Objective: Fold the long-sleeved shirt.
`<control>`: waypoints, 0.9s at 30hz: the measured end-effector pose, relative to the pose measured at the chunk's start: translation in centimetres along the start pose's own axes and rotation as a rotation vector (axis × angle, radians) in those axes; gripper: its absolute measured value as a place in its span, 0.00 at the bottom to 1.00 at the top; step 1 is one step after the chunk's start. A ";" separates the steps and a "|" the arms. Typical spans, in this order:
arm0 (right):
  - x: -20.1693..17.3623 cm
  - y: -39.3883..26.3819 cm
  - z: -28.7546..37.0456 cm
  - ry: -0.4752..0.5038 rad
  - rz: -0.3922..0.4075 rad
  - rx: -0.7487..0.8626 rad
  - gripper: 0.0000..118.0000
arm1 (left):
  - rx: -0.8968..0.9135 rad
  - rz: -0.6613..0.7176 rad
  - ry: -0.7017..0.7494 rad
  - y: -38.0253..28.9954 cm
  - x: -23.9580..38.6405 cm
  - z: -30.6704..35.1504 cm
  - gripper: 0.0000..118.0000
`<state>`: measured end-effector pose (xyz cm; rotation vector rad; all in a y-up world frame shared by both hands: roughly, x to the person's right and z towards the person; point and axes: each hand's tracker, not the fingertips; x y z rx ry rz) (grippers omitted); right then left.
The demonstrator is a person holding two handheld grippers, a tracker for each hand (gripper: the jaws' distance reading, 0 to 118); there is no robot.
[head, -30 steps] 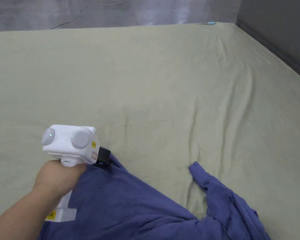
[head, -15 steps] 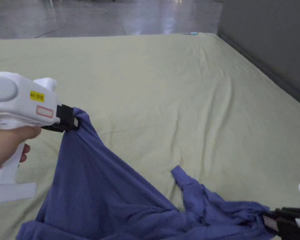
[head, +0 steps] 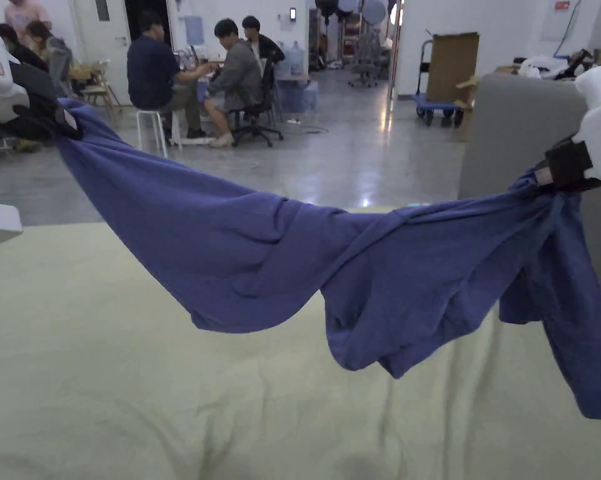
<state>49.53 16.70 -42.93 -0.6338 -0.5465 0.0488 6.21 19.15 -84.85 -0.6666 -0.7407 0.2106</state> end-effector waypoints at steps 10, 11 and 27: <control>0.1 11.5 -8.4 -0.057 -0.060 0.001 0.00 | 0.086 0.076 0.068 5.7 -3.2 -3.4 0.00; -0.1 10.9 -9.5 -0.052 -0.064 -0.014 0.00 | 0.078 0.072 0.066 5.2 -3.5 -3.9 0.00; -6.8 -27.0 -23.1 0.140 -0.073 -0.531 0.00 | -0.524 0.169 0.125 -29.8 -15.9 -12.8 0.00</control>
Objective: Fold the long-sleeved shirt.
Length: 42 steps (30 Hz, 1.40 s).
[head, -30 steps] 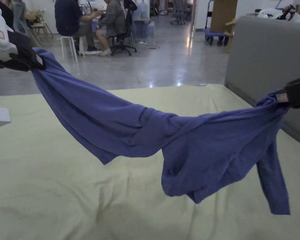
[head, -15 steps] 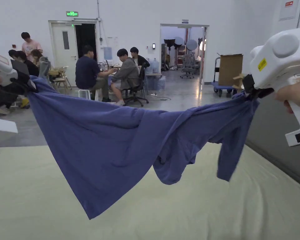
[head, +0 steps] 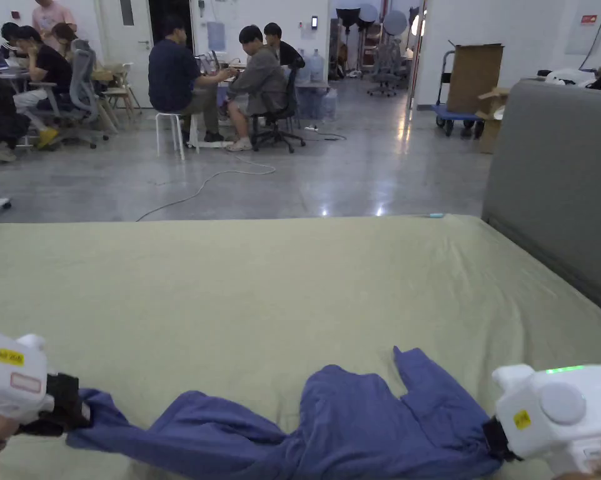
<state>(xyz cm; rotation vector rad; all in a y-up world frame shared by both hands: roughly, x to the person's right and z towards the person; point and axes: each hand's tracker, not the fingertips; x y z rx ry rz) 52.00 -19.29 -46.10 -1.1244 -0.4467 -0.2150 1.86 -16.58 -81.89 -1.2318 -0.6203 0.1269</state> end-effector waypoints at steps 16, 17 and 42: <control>-2.7 -20.7 7.9 0.043 -0.075 -0.043 0.00 | -0.034 0.019 -0.038 -19.5 -6.0 6.6 0.00; -2.9 -21.4 7.3 0.062 -0.097 -0.062 0.00 | -0.040 0.039 -0.022 -20.4 -6.5 6.2 0.00; -5.5 -24.5 17.7 0.197 -0.158 0.134 0.00 | 0.286 -0.108 0.121 -33.3 -2.2 13.5 0.00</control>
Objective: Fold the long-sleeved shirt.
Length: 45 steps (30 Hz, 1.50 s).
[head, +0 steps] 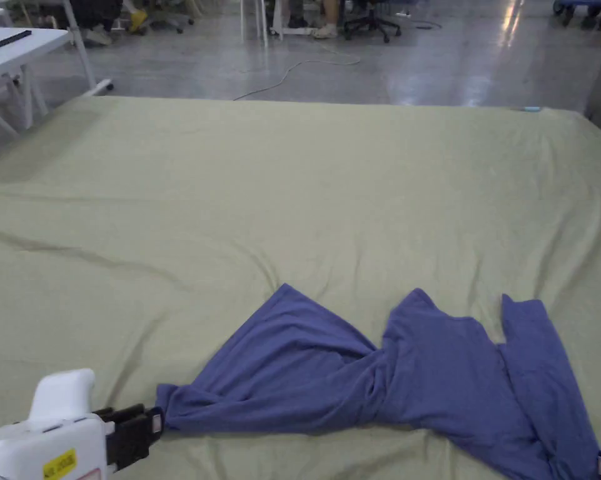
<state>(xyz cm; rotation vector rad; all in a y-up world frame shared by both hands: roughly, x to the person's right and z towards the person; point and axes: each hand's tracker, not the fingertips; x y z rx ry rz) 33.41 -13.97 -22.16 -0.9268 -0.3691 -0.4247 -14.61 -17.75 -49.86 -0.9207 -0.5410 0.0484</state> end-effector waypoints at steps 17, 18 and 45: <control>-3.0 2.3 -7.5 -0.038 0.138 -0.104 0.00 | -0.195 0.009 0.202 3.2 -1.0 -16.3 0.68; -3.1 2.7 -8.0 -0.052 0.145 -0.116 0.00 | -0.223 -0.038 0.267 3.5 -1.4 -17.8 0.36; -10.9 21.8 -27.3 -0.103 0.427 -0.215 0.01 | -0.103 0.012 0.040 5.9 0.2 -10.4 0.01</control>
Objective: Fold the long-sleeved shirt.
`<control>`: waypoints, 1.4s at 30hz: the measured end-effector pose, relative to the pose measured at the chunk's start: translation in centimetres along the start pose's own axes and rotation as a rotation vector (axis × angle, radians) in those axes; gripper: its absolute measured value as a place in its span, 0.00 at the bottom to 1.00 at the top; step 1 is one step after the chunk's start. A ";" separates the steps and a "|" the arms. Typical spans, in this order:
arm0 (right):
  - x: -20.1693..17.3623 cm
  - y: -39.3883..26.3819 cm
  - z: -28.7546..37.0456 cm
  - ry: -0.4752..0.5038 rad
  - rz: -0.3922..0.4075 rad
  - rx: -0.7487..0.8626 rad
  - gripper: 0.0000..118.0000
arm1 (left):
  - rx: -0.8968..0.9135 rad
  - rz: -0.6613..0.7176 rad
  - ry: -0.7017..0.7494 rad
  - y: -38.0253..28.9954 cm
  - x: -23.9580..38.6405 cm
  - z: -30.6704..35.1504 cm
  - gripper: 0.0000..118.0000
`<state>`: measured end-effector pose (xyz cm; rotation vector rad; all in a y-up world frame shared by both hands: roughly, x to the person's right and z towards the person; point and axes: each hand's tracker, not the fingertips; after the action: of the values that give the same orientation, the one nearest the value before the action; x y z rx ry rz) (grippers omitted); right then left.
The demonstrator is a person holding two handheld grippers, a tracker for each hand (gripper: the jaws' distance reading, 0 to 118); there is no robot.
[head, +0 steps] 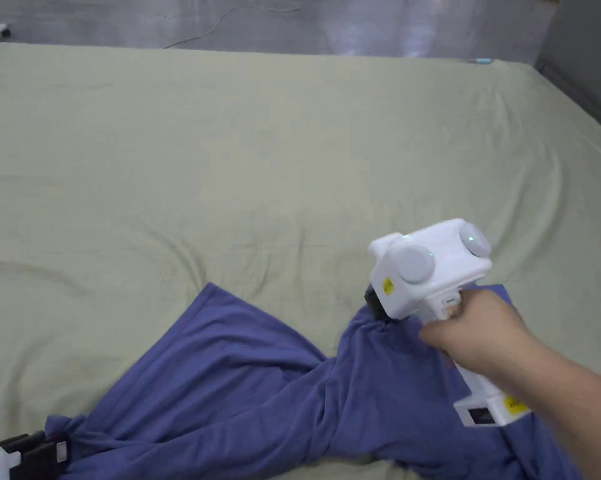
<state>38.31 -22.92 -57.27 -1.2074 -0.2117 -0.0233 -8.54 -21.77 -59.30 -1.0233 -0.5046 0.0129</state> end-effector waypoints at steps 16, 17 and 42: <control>7.2 -17.8 35.9 -0.029 -0.197 0.616 0.01 | 0.237 0.007 -0.174 7.5 4.6 10.1 0.01; 7.3 -17.8 37.6 -0.047 -0.196 0.634 0.01 | 0.272 -0.006 -0.196 8.7 5.3 11.2 0.01; 17.4 11.8 49.3 -0.390 -0.077 0.661 0.01 | 0.486 0.176 -0.383 43.8 10.6 21.1 0.01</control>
<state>49.52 28.73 -48.42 -0.5334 -0.5599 0.2034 1.95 21.20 -82.15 -0.5821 -0.7144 0.4745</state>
